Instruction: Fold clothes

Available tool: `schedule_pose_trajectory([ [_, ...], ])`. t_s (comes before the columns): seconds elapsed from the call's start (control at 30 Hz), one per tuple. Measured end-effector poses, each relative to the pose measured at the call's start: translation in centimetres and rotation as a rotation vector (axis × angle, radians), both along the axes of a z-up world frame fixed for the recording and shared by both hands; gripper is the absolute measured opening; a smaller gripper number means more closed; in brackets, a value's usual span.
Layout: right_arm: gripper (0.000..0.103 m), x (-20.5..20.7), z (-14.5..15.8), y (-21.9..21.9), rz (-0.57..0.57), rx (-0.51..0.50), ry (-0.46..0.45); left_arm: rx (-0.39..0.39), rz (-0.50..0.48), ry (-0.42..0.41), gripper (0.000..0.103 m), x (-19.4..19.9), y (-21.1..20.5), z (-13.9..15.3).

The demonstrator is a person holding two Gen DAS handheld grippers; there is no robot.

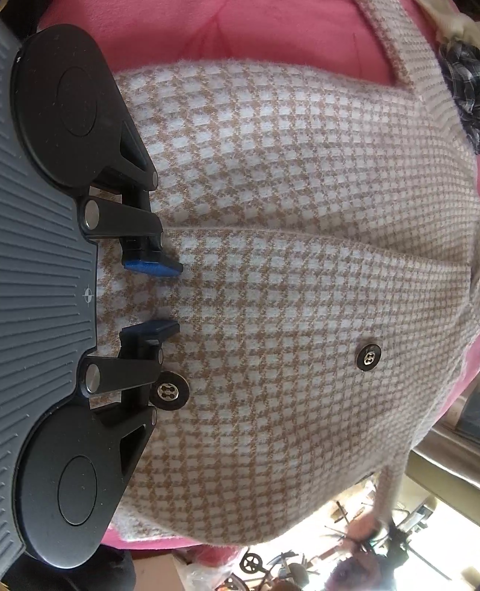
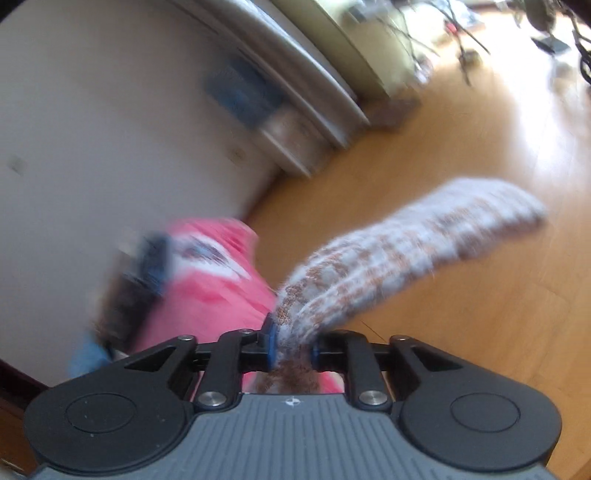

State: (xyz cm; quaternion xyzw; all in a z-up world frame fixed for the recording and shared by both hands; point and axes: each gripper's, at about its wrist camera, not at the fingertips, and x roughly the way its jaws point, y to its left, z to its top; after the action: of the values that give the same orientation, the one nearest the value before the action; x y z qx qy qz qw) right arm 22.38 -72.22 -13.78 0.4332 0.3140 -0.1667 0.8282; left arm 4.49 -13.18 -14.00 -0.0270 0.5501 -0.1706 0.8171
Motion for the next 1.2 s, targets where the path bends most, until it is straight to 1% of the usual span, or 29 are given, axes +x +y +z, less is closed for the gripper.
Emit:
schedule_pose_trajectory([
  [0.03, 0.035, -0.1, -1.4, -0.2, -0.026, 0.015, 0.066, -0.003, -0.001, 0.001, 0.027, 0.0, 0.0, 0.0],
  [0.07, 0.039, -0.4, -2.6, -0.4, -0.041, 0.034, 0.110, -0.006, -0.001, 0.002, 0.027, 0.0, 0.1, 0.0],
  [0.1, 0.039, -1.1, -3.6, -0.5, -0.052, 0.057, 0.140, -0.008, -0.002, 0.001, 0.027, -0.1, 0.1, 0.0],
  [0.17, 0.039, -3.3, -5.0, -0.6, -0.059, 0.112, 0.143, -0.014, -0.002, -0.002, 0.027, -0.3, 0.2, 0.0],
  [0.2, 0.039, -4.8, -5.1, -0.4, -0.047, 0.132, 0.131, -0.018, -0.001, -0.007, 0.027, -0.5, 0.2, 0.0],
  [0.27, 0.039, -8.1, -4.5, 0.8, 0.010, 0.150, 0.094, -0.027, 0.004, -0.016, 0.027, -0.9, 0.3, 0.2],
  [0.33, 0.039, -11.3, -2.6, 3.4, 0.134, 0.131, 0.051, -0.036, 0.010, -0.025, 0.027, -1.1, 0.5, 0.3],
  [0.43, 0.040, -16.6, 0.5, 8.8, 0.368, 0.108, -0.039, -0.049, 0.016, -0.033, 0.027, -1.1, 0.5, 0.1],
  [0.53, 0.048, -21.3, 2.2, 14.9, 0.565, 0.098, -0.067, -0.061, 0.022, -0.053, 0.027, -1.4, 0.8, 0.1],
  [0.57, 0.051, -22.4, 2.7, 16.7, 0.610, 0.071, -0.071, -0.063, 0.023, -0.064, 0.027, -1.7, 0.9, 0.1],
  [0.6, 0.052, -23.4, 3.0, 18.5, 0.653, 0.034, -0.068, -0.064, 0.024, -0.075, 0.027, -1.9, 0.9, 0.0],
  [0.7, 0.054, -25.4, 3.0, 23.9, 0.763, -0.151, -0.017, -0.074, 0.028, -0.117, 0.027, -2.7, 0.9, -0.1],
  [0.77, 0.055, -26.8, 2.2, 26.1, 0.807, -0.242, 0.026, -0.082, 0.032, -0.143, 0.028, -3.2, 1.1, -0.2],
  [0.8, 0.055, -28.2, 1.5, 26.5, 0.826, -0.273, 0.052, -0.086, 0.033, -0.152, 0.028, -3.4, 1.2, -0.3],
  [0.87, 0.054, -30.0, 0.1, 27.5, 0.832, -0.318, 0.097, -0.092, 0.034, -0.164, 0.028, -3.6, 1.2, -0.4],
  [0.93, 0.051, -30.7, -0.3, 27.9, 0.799, -0.334, 0.101, -0.101, 0.040, -0.164, 0.027, -3.7, 1.3, -0.4],
  [0.97, 0.037, -30.7, -0.3, 27.8, 0.763, -0.311, 0.097, -0.106, 0.044, -0.164, 0.027, -3.7, 1.4, -0.5],
  [1.0, 0.020, -30.7, -0.4, 27.6, 0.734, -0.280, 0.093, -0.112, 0.048, -0.165, 0.027, -3.7, 1.5, -0.5],
  [1.1, 0.009, -31.2, -0.3, 26.8, 0.675, -0.190, 0.085, -0.120, 0.046, -0.171, 0.028, -3.7, 1.5, -0.5],
  [1.13, 0.009, -31.6, 0.2, 26.6, 0.644, -0.158, 0.074, -0.120, 0.045, -0.171, 0.028, -3.7, 1.5, -0.4],
  [1.2, 0.008, -33.4, 2.3, 26.1, 0.565, -0.095, 0.003, -0.128, 0.050, -0.168, 0.028, -3.7, 1.6, -0.5],
])
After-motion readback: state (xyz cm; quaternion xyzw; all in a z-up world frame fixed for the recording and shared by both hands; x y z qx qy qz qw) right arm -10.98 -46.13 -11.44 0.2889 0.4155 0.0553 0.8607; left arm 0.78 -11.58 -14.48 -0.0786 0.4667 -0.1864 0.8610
